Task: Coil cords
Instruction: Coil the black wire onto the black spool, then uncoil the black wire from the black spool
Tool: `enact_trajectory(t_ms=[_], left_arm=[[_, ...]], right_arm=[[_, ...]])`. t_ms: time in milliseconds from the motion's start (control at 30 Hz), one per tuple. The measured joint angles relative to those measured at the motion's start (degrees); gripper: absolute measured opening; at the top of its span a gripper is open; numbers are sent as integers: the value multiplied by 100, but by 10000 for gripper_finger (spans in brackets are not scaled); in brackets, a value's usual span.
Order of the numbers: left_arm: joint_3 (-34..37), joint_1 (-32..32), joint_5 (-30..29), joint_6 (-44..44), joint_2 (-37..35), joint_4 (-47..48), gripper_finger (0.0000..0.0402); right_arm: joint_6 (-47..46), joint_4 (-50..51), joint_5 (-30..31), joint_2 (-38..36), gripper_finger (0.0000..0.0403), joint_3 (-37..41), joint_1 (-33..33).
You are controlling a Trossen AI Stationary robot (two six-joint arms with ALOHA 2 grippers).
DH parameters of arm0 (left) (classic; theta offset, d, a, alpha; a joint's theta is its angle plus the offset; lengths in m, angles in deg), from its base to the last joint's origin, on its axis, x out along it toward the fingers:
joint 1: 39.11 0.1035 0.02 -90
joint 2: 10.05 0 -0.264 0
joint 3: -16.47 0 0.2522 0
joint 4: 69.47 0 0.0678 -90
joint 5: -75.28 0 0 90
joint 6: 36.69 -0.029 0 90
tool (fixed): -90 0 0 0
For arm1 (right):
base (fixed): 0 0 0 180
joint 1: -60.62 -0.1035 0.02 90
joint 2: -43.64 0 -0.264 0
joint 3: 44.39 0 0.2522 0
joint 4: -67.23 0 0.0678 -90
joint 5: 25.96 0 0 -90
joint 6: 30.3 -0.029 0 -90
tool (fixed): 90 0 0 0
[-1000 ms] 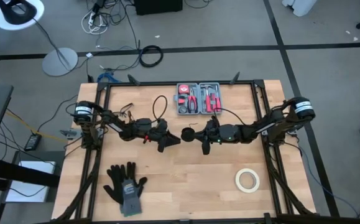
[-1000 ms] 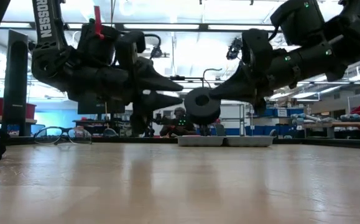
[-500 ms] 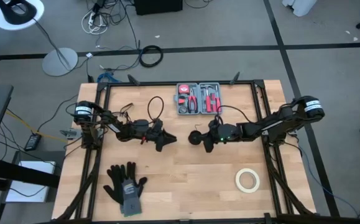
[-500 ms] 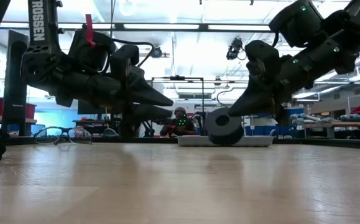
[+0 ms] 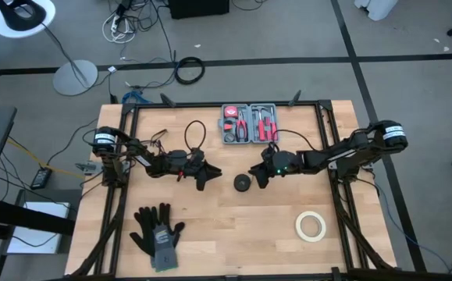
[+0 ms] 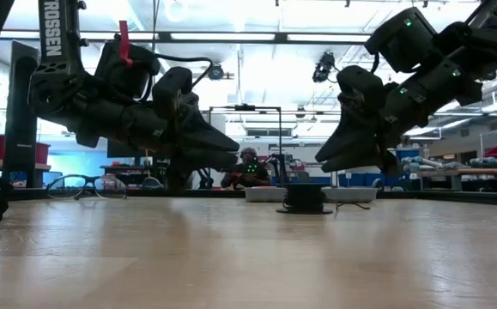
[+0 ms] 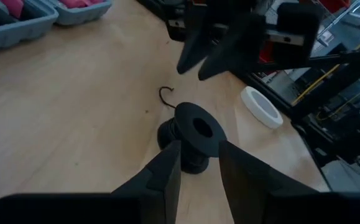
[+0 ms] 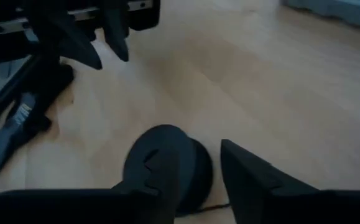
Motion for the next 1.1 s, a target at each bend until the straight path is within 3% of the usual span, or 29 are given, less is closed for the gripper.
enact_trajectory(t_ms=[300, 433, 567, 733, 933, 1100], left_arm=[[0, -4, -133, -545, -93, -13, 75], [0, -5, -322, -978, -475, 198, 64], [0, -4, -710, -1423, -1110, 1021, 54], [0, -108, -1290, -2019, -1999, 2262, 44], [0, -381, -1951, -2330, -2851, 3158, 42], [0, -682, -2221, -2319, -3171, 3566, 42]], right_arm=[[491, 1656, -175, -1122, 125, 0, 245], [933, 2091, -53, -1686, 125, 0, 243], [1438, 2371, 146, -2067, 125, 0, 219], [2165, 2644, 170, -2173, 123, 0, 136], [2241, 2872, 231, -2170, 119, 0, 0], [2234, 2885, 639, -2183, 113, 0, -333]])
